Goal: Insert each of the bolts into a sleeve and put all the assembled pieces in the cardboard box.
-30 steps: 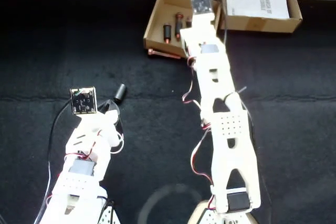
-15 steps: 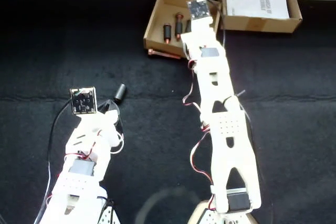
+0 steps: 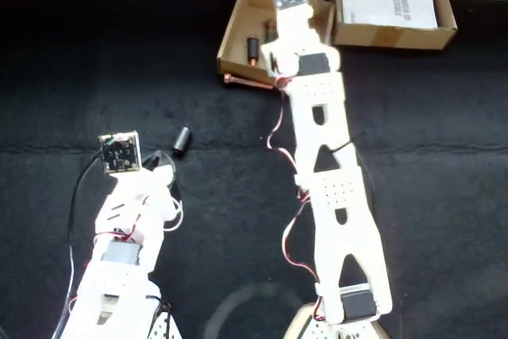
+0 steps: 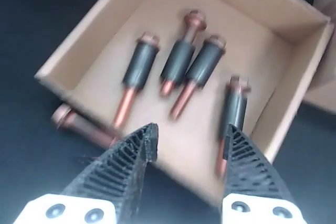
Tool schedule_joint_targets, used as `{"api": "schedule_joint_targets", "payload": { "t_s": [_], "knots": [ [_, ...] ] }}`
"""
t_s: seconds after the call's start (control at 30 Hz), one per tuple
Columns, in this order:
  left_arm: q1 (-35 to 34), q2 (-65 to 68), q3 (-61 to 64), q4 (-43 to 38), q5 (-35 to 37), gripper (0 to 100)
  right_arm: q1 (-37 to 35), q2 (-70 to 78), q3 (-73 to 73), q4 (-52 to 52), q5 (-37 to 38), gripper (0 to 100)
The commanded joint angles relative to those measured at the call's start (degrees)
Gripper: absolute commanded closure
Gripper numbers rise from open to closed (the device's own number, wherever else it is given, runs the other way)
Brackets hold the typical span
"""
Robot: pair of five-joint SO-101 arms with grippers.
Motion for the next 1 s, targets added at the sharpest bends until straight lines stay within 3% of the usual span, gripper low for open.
{"api": "schedule_joint_targets", "payload": {
  "t_s": [0.0,0.17,0.4,0.57,0.67,0.83,0.97],
  "knots": [
    [-1.6,-0.8,0.8,-0.2,0.4,99,-2.0,-12.4,-7.6,12.1,-3.7,81.0],
    [-7.3,-0.8,0.8,-2.5,0.4,99,-4.8,-19.5,-7.4,23.5,-6.9,81.0],
    [-21.9,-0.5,0.8,-14.6,0.0,99,-5.6,-24.6,-6.9,23.9,-7.0,81.0],
    [-30.5,-0.4,0.4,-14.2,0.0,99,-8.0,-30.0,3.5,23.9,-8.8,81.0],
    [-35.0,-0.4,-4.4,-4.4,0.0,99,-9.6,-36.6,16.6,23.7,-13.4,81.0],
    [-36.6,-0.3,-18.2,17.8,0.2,99,-13.8,-45.9,39.4,23.6,-13.7,81.0],
    [-36.6,-0.3,-24.0,24.4,0.2,99,-17.1,-47.7,49.3,23.5,-13.8,81.0]
  ]
}}
